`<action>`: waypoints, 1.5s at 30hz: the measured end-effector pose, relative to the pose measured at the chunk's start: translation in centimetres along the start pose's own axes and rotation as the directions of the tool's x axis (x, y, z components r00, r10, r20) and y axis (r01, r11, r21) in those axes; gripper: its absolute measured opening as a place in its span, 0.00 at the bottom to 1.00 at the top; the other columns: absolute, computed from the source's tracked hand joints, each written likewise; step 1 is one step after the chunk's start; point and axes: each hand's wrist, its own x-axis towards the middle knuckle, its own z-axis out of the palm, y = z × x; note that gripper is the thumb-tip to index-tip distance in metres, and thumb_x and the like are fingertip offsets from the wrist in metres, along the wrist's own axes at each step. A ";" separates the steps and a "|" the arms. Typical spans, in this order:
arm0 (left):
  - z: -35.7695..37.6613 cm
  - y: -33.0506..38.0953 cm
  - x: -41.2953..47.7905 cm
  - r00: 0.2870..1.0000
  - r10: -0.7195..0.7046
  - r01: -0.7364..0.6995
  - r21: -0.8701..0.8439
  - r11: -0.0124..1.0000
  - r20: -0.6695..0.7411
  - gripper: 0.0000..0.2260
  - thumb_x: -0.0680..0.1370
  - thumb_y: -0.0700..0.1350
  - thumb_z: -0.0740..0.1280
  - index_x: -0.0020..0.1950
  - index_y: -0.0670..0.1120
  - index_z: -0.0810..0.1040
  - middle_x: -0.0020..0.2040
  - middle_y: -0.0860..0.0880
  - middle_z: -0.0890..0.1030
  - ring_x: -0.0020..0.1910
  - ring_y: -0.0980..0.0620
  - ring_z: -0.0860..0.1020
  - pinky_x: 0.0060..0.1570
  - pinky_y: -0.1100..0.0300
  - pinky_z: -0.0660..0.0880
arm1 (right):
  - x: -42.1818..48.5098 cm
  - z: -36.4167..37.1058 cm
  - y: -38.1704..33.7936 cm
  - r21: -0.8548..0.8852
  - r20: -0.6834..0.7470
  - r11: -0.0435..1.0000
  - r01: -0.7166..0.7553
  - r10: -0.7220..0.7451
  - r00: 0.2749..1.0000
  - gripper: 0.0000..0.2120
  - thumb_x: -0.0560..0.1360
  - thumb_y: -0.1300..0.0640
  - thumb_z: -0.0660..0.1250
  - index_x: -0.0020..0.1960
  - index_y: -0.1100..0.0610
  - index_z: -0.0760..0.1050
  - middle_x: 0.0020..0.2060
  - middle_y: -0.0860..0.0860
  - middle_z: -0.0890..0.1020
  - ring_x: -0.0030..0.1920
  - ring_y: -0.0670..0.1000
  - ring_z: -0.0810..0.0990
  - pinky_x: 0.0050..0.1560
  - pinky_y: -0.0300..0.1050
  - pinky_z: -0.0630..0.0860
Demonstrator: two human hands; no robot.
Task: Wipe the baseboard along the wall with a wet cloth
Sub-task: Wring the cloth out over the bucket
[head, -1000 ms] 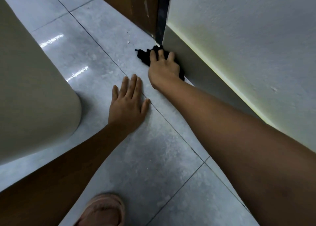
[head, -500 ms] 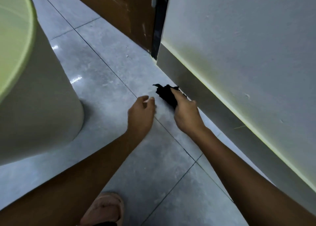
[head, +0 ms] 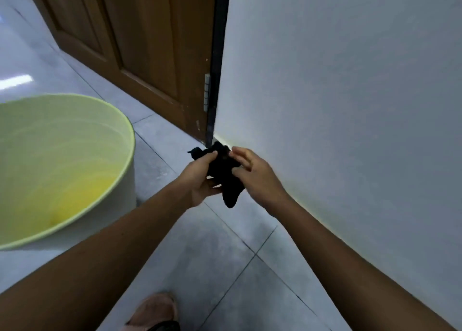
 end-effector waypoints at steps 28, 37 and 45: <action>-6.3 6.0 -28.0 0.939 0.288 -0.267 -0.129 0.955 0.187 0.20 0.72 0.53 0.70 0.63 0.54 0.72 0.62 0.45 0.77 0.61 0.46 0.76 0.48 0.55 0.78 | -17.9 2.1 -30.4 -0.625 0.164 0.713 0.318 -0.279 0.946 0.14 0.81 0.60 0.49 0.63 0.54 0.68 0.57 0.53 0.73 0.55 0.53 0.73 0.48 0.42 0.72; -10.1 7.2 -25.6 0.810 0.577 -0.550 0.204 0.810 -0.106 0.06 0.79 0.48 0.64 0.44 0.48 0.75 0.44 0.42 0.79 0.41 0.44 0.77 0.34 0.56 0.71 | -13.4 6.0 -26.6 -0.477 0.126 0.849 0.226 -0.189 0.974 0.14 0.79 0.61 0.47 0.55 0.52 0.71 0.46 0.50 0.74 0.40 0.46 0.71 0.34 0.38 0.66; -10.8 6.4 -22.6 0.990 0.032 0.020 -0.353 0.936 0.140 0.27 0.78 0.65 0.53 0.70 0.49 0.68 0.66 0.43 0.76 0.61 0.43 0.77 0.51 0.53 0.75 | -11.4 8.0 -27.4 -0.544 0.128 0.769 0.336 -0.320 0.939 0.14 0.81 0.59 0.48 0.56 0.51 0.72 0.50 0.50 0.77 0.48 0.49 0.76 0.44 0.43 0.76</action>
